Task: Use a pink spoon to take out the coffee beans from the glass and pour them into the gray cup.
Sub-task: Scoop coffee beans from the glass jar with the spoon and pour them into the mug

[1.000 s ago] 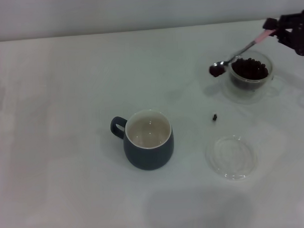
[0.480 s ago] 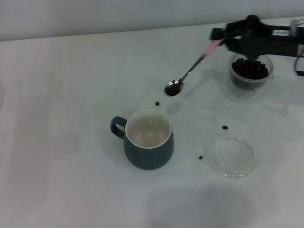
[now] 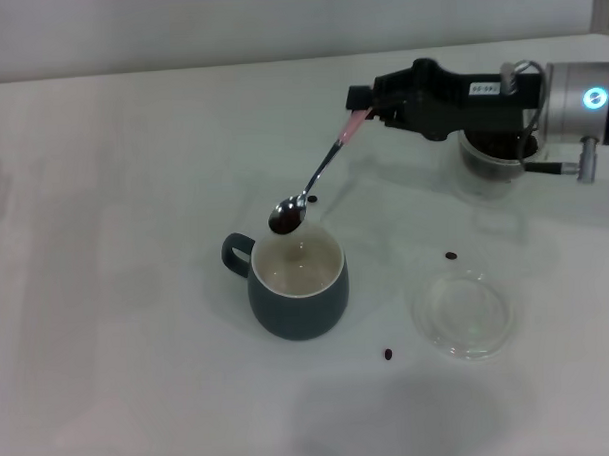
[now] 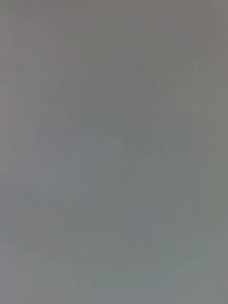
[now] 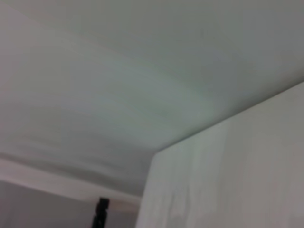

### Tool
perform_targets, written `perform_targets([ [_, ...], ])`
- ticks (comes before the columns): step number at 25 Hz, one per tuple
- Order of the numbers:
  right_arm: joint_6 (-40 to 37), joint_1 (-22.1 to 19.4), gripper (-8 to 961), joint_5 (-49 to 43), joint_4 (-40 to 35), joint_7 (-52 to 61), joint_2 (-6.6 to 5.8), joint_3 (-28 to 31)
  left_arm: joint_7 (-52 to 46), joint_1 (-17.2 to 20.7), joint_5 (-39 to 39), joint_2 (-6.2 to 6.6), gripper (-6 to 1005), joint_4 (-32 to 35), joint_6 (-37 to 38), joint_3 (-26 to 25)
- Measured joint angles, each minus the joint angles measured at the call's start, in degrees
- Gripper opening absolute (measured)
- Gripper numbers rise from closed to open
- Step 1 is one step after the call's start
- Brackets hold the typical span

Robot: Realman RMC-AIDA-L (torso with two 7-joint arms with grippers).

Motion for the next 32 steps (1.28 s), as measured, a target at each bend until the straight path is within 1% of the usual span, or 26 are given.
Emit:
perform_targets([
  [2, 1.1, -1.1, 152, -2.3, -2.7, -0.3, 0.76, 0.2, 0.0, -0.1, 0.0, 0.00, 805, 0.0, 0.0, 0.0],
  [7, 2.0, -4.0, 152, -3.5, -7.2, -3.4, 1.86, 0.3, 0.0, -0.1, 0.0, 0.00, 805, 0.0, 0.0, 0.0],
  [14, 2.0, -6.6, 151, -3.6, -9.1, -10.6, 3.53, 2.2, 0.0, -0.1, 0.0, 0.08, 804, 0.1, 0.0, 0.0],
  [19, 1.9, -8.0, 151, -3.6, -10.9, -19.2, 4.78, 2.6, 0.0, -0.1, 0.0, 0.09, 804, 0.4, 0.1, 0.0],
  [25, 1.5, -8.9, 151, -3.6, -11.4, -26.1, 5.30, 2.7, 0.0, -0.2, 0.0, 0.18, 804, 0.5, 0.3, 0.0],
  [29, 1.1, -9.7, 151, -3.6, -12.1, -28.1, 5.24, 2.7, 0.0, 0.0, 0.0, 0.19, 804, 0.5, 0.4, 0.0],
  [32, -0.3, -11.1, 151, -3.5, -13.5, -30.1, 5.09, 3.1, 0.0, 0.1, 0.0, 0.19, 804, 0.5, 0.4, 0.0],
])
